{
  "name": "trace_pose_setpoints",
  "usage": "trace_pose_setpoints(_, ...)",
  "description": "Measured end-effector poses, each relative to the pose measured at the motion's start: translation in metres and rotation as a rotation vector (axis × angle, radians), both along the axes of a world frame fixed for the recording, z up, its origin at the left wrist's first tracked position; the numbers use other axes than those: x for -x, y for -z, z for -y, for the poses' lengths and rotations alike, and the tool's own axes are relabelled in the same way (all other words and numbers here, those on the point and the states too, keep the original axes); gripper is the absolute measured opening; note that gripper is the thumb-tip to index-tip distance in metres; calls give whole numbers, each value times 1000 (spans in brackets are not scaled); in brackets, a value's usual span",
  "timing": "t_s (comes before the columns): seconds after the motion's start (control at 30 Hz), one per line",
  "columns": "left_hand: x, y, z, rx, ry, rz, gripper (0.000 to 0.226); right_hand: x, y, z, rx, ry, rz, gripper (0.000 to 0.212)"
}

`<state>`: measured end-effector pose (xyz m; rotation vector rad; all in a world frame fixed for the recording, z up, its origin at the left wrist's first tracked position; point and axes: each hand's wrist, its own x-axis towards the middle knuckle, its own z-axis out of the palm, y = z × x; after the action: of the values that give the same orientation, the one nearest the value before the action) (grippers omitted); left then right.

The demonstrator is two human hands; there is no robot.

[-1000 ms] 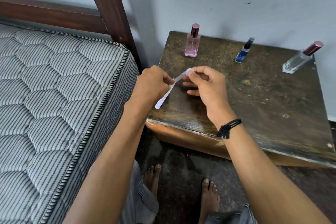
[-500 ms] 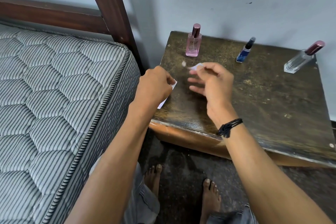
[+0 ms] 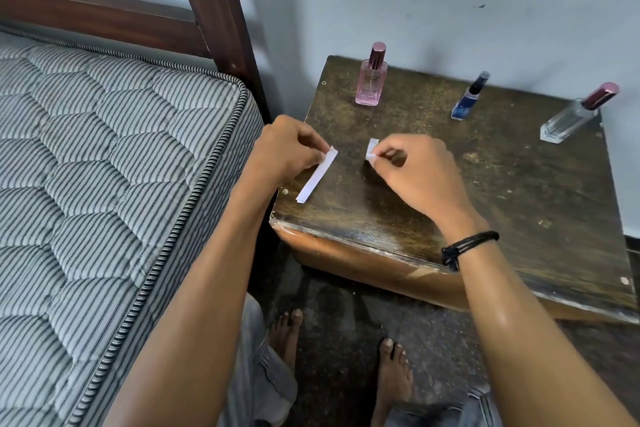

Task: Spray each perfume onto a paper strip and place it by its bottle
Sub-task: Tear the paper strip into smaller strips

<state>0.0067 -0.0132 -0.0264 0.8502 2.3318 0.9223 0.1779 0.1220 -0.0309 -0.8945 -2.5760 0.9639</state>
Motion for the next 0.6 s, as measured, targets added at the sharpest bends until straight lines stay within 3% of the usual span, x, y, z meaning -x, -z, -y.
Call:
trace_pose_setpoints(0.13, -1, 1, -4, -129, 8, 9, 8, -4, -1, -2, 28, -44, 73, 19)
trace_pose_setpoints(0.23, -7, 0, -9, -190, 110, -50, 11, -6, -2, -5, 53, -39, 91, 21)
trace_pose_setpoints(0.37, -18, 1, -15, -174, 290, -169, 18, -5, -4, -5, 63, -44, 102, 20)
trace_pose_setpoints(0.5, -24, 7, -17, -65, 326, -269, 26, -4, -5, -4, 86, -36, 102, 7)
trace_pose_setpoints(0.6, -25, 11, -19, -52, 340, -312, 24, -5, -6, -1, 125, -36, 83, 21)
